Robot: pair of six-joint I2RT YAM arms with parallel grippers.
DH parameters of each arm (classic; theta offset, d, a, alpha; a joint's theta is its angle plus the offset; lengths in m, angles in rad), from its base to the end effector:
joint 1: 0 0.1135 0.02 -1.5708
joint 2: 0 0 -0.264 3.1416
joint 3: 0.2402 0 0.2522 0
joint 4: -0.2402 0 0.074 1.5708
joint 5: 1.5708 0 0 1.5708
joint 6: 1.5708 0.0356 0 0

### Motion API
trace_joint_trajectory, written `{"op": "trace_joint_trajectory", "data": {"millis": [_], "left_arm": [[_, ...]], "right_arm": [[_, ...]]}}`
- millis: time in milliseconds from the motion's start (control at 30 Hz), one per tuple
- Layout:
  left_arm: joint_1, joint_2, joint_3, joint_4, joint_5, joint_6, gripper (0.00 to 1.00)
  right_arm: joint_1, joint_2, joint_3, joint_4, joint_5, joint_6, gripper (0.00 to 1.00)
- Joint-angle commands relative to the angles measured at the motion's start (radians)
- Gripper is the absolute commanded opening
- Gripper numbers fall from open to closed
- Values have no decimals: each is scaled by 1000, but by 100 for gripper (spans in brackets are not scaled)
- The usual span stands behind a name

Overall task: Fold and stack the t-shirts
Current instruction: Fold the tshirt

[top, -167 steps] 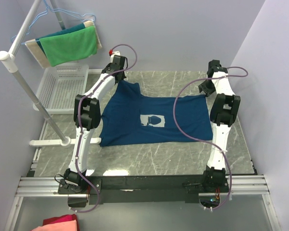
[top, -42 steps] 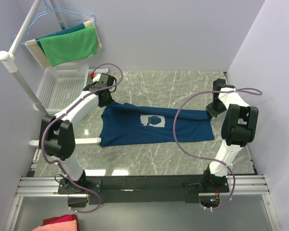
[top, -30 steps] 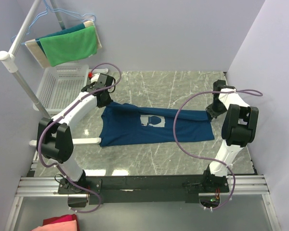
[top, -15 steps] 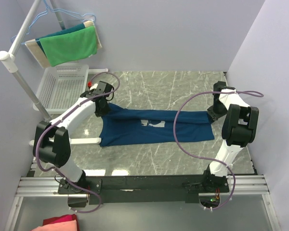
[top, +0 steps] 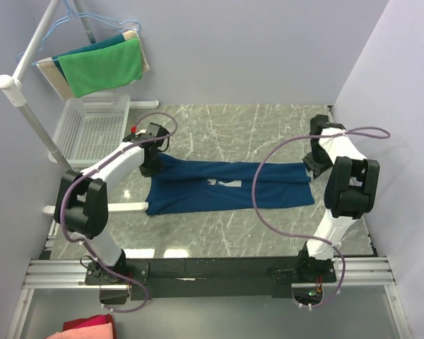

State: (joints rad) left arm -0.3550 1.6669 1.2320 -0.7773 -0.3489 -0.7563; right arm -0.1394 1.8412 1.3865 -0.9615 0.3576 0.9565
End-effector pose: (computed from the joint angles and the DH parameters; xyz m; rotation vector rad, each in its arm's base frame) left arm 0.3141 -0.1035 0.2269 -0.6118 2.5830 0.1436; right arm 0.3483 -0.0615 0.2082 1.5104 2.3986 -0.3829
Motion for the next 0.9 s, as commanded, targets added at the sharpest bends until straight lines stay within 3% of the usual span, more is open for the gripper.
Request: {"op": "trace_joint_trajectory", "data": {"millis": [0,100,200,367,533,767,867], "left_arm": [[-1,50,53,-104,-15,-44,35],[-2,56,57,-143,-28,-70,72],[-4,21,47,-136,-35,-84,84],[-4,-12,76,-45,10,-55,84],[-4,103,196,-33,25,-25,76],[30,306,423,-65,59,-31,73],[50,366,455,-70,102,-28,71]], "right_arm": [[124,-24,137,-51,128,39,47],[217,30,230,-78,150,42,47],[288,91,330,-85,130,7,46],[388,153,411,-8,-8,-113,45],[458,211,449,107,-274,-277,41],[609,288,548,127,-390,-464,38],[652,302,560,155,-488,-510,42]]}}
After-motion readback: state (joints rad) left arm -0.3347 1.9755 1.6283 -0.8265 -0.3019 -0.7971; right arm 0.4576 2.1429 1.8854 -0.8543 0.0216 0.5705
